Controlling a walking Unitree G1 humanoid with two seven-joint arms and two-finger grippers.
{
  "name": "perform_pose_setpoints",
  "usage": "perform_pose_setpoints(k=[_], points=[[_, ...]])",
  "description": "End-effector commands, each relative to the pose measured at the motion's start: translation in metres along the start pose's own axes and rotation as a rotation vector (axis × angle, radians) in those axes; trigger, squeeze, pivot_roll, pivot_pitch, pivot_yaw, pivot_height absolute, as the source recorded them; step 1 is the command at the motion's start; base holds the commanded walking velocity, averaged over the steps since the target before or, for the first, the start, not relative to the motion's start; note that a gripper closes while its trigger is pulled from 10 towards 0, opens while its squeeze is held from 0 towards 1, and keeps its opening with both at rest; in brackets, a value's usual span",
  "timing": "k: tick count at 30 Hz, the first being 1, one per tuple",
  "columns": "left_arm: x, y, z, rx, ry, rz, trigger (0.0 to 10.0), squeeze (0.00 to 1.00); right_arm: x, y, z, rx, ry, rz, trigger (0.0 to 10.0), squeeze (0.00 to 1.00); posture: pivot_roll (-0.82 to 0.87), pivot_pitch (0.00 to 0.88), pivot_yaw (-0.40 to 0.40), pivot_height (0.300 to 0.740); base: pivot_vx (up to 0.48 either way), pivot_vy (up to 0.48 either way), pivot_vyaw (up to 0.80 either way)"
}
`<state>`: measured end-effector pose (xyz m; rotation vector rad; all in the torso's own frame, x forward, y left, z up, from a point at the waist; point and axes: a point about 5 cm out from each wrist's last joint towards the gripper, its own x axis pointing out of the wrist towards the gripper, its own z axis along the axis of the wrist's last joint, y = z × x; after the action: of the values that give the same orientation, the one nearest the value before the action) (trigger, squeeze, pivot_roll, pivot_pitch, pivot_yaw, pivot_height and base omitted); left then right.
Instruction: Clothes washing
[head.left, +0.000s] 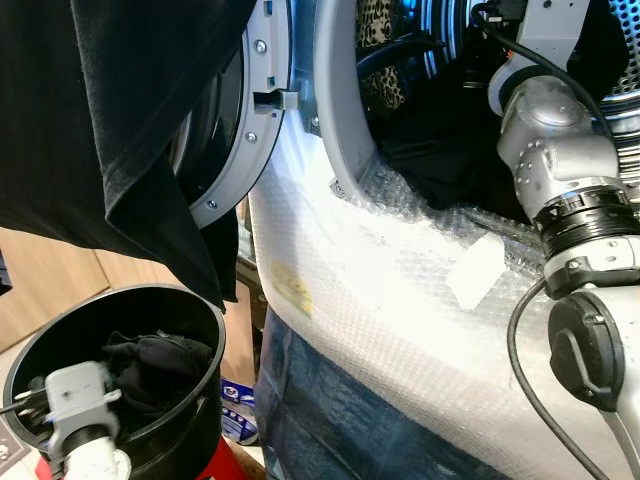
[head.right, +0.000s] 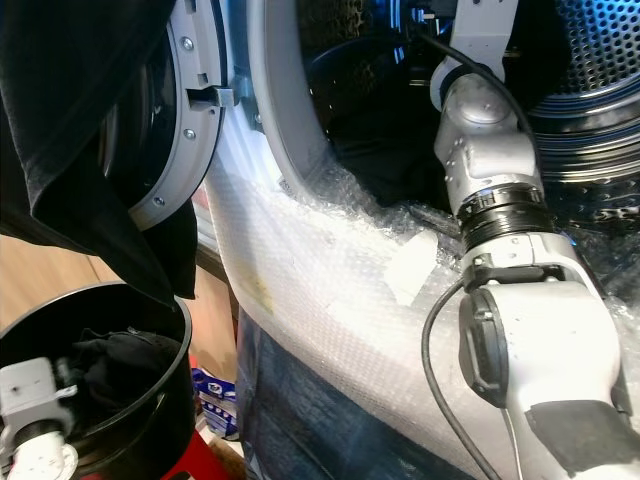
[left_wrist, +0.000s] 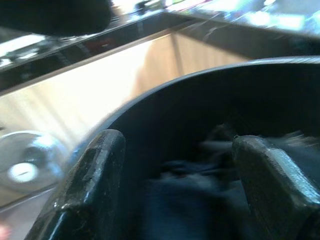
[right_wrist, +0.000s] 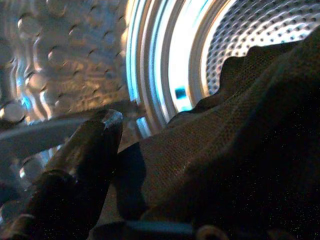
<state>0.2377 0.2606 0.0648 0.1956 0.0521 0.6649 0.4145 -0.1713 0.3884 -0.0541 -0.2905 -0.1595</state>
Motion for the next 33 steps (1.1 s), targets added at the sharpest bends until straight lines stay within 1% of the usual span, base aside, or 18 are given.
perform_pose_setpoints(k=[1,2,3,4,8,9,10,11,13,14,16,18,21,22,25,28,30,33], points=[[-0.013,-0.009,-0.024,0.023,0.108,-0.014,10.0,0.0,-0.003,-0.006,0.028,0.002,-0.076,-0.03,10.0,1.0,-0.05,0.0,-0.159,0.74,0.0,0.0,0.0],[-0.014,-0.012,-0.028,0.012,0.127,-0.008,10.0,0.0,-0.007,-0.005,0.034,0.009,-0.085,-0.017,10.0,0.14,-0.06,0.0,-0.175,0.74,0.0,0.0,0.0],[-0.015,-0.014,-0.03,0.005,0.141,-0.005,10.0,0.0,-0.01,-0.003,0.038,0.014,-0.091,-0.007,10.0,0.14,-0.06,0.0,-0.175,0.74,0.0,0.0,0.0],[-0.016,-0.017,-0.031,0.001,0.147,-0.005,10.0,0.0,-0.012,-0.004,0.04,0.019,-0.095,0.0,10.0,0.0,-0.07,0.0,-0.182,0.74,0.0,0.0,0.0],[-0.015,-0.028,-0.029,-0.025,0.146,-0.012,10.0,0.0,-0.03,-0.005,0.056,0.056,-0.13,0.029,10.0,0.0,-0.1,0.0,-0.187,0.74,0.0,0.0,0.0],[-0.014,-0.029,-0.029,-0.025,0.145,-0.018,10.0,0.0,-0.036,-0.002,0.06,0.067,-0.145,0.056,10.0,0.0,-0.11,0.0,-0.18,0.74,0.0,0.0,0.0],[-0.012,-0.03,-0.029,-0.022,0.142,-0.022,10.0,0.0,-0.046,0.005,0.062,0.057,-0.158,0.128,10.0,0.0,-0.11,0.0,-0.173,0.74,0.0,0.0,0.0],[-0.011,-0.029,-0.029,-0.021,0.141,-0.022,10.0,0.0,-0.049,0.008,0.061,0.046,-0.16,0.166,10.0,0.0,-0.1,0.0,-0.171,0.74,0.0,0.0,0.0],[-0.009,-0.026,-0.028,-0.015,0.133,-0.02,10.0,0.0,-0.055,0.005,0.052,0.038,-0.145,0.178,10.0,0.0,-0.09,0.0,-0.164,0.74,0.0,0.0,0.0],[-0.004,-0.023,-0.026,-0.005,0.121,-0.016,10.0,0.0,-0.059,0.002,0.044,0.039,-0.114,0.155,10.0,0.0,-0.1,0.0,-0.143,0.74,0.0,0.0,0.0],[-0.001,-0.022,-0.026,-0.001,0.119,-0.014,10.0,0.0,-0.061,0.001,0.04,0.048,-0.091,0.141,10.0,0.0,-0.1,0.0,-0.138,0.74,0.0,0.0,0.0],[0.0,-0.022,-0.025,-0.001,0.116,-0.014,10.0,0.0,-0.063,0.0,0.038,0.055,-0.083,0.141,10.0,0.0,-0.1,0.0,-0.13,0.74,0.0,0.0,0.0],[0.003,-0.024,-0.02,0.013,0.095,-0.035,10.0,0.0,-0.074,0.002,0.039,0.059,-0.086,0.164,10.0,0.0,-0.1,0.0,-0.114,0.74,0.0,0.0,0.0],[0.004,-0.022,-0.02,0.016,0.089,-0.035,10.0,0.0,-0.079,0.004,0.039,0.059,-0.093,0.182,10.0,0.0,-0.12,0.0,-0.086,0.74,0.0,0.0,0.0],[0.009,-0.016,-0.008,0.006,0.012,-0.003,10.0,0.0,-0.096,0.002,0.04,0.047,-0.155,0.234,10.0,0.0,-0.13,0.0,-0.06,0.74,0.0,0.0,0.0],[0.011,-0.01,0.005,0.013,-0.073,0.025,10.0,0.0,-0.107,0.001,0.036,0.045,-0.156,0.255,10.0,0.0,-0.14,0.0,-0.045,0.74,0.0,0.0,0.0],[0.013,-0.008,0.014,0.016,-0.119,0.024,10.0,0.0,-0.117,0.004,0.033,0.028,-0.146,0.305,10.0,0.0,-0.14,0.0,-0.034,0.74,0.0,0.0,0.0],[0.013,-0.008,0.014,0.012,-0.118,0.016,10.0,0.0,-0.118,0.003,0.031,0.026,-0.134,0.291,10.0,0.0,-0.15,0.0,-0.032,0.74,0.0,0.0,0.0]])
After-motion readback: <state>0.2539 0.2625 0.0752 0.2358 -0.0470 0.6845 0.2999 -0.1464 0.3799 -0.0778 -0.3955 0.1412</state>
